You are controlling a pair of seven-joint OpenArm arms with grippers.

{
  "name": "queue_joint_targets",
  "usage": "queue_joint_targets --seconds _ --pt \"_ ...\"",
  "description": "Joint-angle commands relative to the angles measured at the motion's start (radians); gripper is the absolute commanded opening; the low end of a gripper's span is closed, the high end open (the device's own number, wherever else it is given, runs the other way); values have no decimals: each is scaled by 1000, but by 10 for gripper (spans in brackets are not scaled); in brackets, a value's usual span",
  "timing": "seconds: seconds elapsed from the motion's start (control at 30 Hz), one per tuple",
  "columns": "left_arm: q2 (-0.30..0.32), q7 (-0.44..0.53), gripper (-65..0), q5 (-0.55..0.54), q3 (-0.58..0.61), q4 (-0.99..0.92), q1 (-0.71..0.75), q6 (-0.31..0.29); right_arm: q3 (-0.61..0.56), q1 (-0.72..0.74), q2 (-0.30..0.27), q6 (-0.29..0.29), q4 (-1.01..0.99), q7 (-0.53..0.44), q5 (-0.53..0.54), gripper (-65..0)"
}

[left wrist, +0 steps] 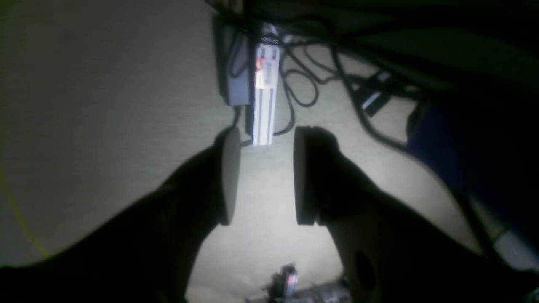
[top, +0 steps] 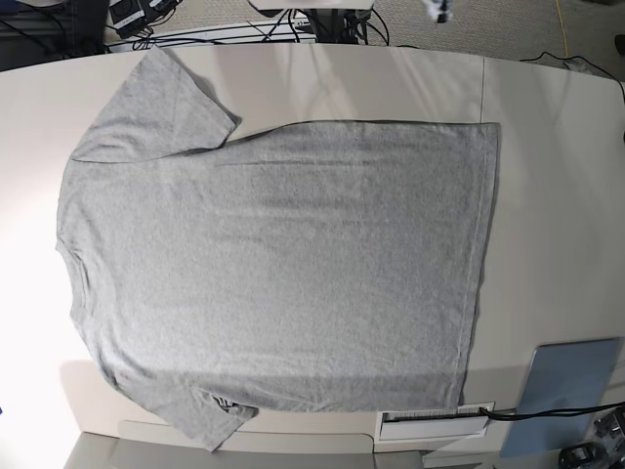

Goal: Fold the T-shirt properly
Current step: 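Move both grippers down to the shirt's shoulder corners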

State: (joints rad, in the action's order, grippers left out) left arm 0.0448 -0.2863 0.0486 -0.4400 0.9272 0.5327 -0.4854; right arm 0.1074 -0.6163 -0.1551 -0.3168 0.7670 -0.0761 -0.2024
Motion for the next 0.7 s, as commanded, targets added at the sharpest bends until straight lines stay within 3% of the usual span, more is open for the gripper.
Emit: queue_joint_targets --seconds 0.0,0.23,0.3,0.43,0.67 --pt "4 -12 -422 -21 -1 73 48 -19 3 -51 -24 -1 58 -3 18 -536" --pt "58 -117 -422 -172 -1 545 300 -61 6 -341 -118 0 514 59 112 -536" --pt "100 -118 -422 -188 -1 669 357 -92 6 -423 -158 0 655 80 132 -536" --pt "199 -118 -422 -192 -1 909 463 -92 47 -559 -220 0 919 135 135 -536" --pt "365 -113 -422 -182 -1 1215 534 -89 235 -693 -230 -5 1247 203 134 -536"
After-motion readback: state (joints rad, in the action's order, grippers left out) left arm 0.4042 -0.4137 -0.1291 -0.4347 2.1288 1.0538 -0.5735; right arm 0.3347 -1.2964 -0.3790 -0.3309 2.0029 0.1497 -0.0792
